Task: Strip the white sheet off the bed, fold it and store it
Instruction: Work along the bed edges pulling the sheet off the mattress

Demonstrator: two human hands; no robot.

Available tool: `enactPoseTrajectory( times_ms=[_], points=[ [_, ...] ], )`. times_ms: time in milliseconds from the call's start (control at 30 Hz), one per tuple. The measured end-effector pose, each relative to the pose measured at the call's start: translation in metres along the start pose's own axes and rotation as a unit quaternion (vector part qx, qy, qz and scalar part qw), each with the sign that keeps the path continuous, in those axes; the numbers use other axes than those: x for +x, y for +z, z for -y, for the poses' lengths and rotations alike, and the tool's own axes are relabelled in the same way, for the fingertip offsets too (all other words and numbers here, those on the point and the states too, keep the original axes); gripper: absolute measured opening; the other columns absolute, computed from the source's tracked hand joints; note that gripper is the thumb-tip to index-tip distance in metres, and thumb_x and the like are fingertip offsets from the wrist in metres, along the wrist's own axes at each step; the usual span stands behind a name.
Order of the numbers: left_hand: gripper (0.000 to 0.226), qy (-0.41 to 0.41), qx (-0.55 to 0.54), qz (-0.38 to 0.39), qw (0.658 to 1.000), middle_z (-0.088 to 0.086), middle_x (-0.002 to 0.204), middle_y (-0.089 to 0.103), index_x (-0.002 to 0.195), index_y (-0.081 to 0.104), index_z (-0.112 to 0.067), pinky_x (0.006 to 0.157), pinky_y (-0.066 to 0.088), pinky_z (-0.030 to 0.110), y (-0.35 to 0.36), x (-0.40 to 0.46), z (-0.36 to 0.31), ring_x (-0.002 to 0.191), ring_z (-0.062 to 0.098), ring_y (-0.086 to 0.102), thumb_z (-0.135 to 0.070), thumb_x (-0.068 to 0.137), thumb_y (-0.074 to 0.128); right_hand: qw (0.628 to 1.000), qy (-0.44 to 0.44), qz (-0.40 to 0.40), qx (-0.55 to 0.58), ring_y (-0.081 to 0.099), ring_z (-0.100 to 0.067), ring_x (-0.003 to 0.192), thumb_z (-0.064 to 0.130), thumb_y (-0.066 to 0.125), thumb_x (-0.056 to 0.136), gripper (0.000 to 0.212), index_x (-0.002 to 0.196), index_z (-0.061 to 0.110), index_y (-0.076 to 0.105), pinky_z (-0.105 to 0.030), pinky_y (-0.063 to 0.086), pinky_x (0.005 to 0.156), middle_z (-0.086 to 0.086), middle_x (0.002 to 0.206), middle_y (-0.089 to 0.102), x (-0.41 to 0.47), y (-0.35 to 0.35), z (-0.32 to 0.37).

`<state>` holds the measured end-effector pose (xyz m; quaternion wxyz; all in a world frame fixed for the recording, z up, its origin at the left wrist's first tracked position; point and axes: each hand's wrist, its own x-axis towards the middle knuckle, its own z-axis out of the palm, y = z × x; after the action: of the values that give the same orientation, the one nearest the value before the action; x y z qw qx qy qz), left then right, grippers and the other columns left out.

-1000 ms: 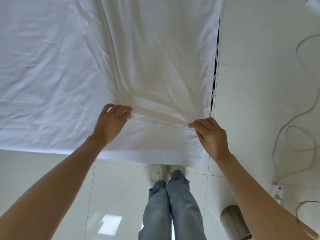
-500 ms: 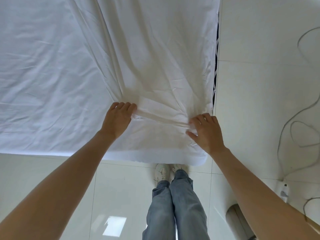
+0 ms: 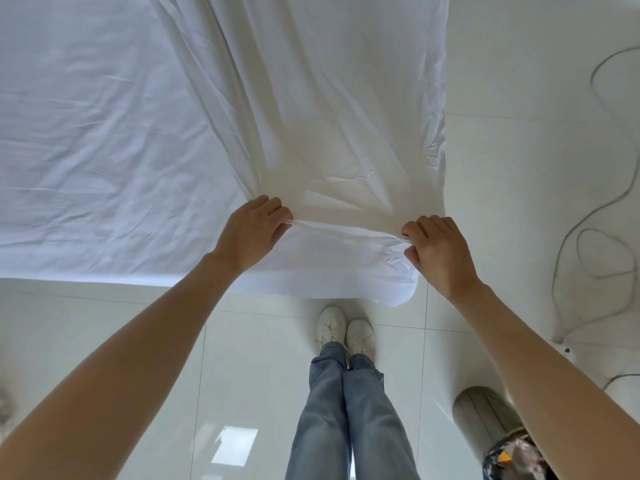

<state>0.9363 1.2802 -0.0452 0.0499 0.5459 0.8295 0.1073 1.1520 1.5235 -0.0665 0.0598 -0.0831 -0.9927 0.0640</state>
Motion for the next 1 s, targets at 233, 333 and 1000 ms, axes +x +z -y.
enactPoseTrajectory(
  times_ms=[233, 333, 1000],
  points=[
    [0.025, -0.023, -0.083, 0.065, 0.994, -0.001, 0.066, 0.056, 0.073, 0.06, -0.01, 0.049, 0.04, 0.022, 0.004, -0.059, -0.051, 0.061, 0.019, 0.054, -0.024, 0.08, 0.041, 0.998, -0.032, 0.02, 0.04, 0.045, -0.025, 0.058, 0.006, 0.042, 0.07, 0.018, 0.078, 0.01, 0.058, -0.032, 0.034, 0.064, -0.005, 0.063, 0.049, -0.076, -0.011, 0.028],
    [0.025, -0.02, -0.074, 0.106, 0.991, -0.002, 0.062, 0.054, 0.07, 0.058, -0.011, 0.045, 0.032, 0.019, 0.015, -0.079, -0.066, 0.056, 0.018, 0.053, -0.026, 0.077, 0.038, 0.997, -0.037, 0.044, 0.054, 0.046, -0.024, 0.058, 0.008, 0.04, 0.072, 0.02, 0.077, 0.009, 0.059, -0.032, 0.035, 0.065, -0.005, 0.062, 0.05, -0.103, 0.0, 0.039],
    [0.026, -0.143, -0.034, 0.026, 0.989, -0.001, 0.051, 0.052, 0.063, 0.047, -0.013, 0.047, 0.03, 0.021, 0.009, -0.166, -0.108, 0.048, 0.025, 0.053, -0.027, 0.08, 0.034, 0.999, -0.024, 0.01, 0.025, 0.052, -0.027, 0.067, -0.009, 0.061, 0.072, 0.031, 0.097, 0.009, 0.059, -0.033, 0.039, 0.068, -0.007, 0.076, 0.058, -0.163, -0.018, 0.083]
  ],
)
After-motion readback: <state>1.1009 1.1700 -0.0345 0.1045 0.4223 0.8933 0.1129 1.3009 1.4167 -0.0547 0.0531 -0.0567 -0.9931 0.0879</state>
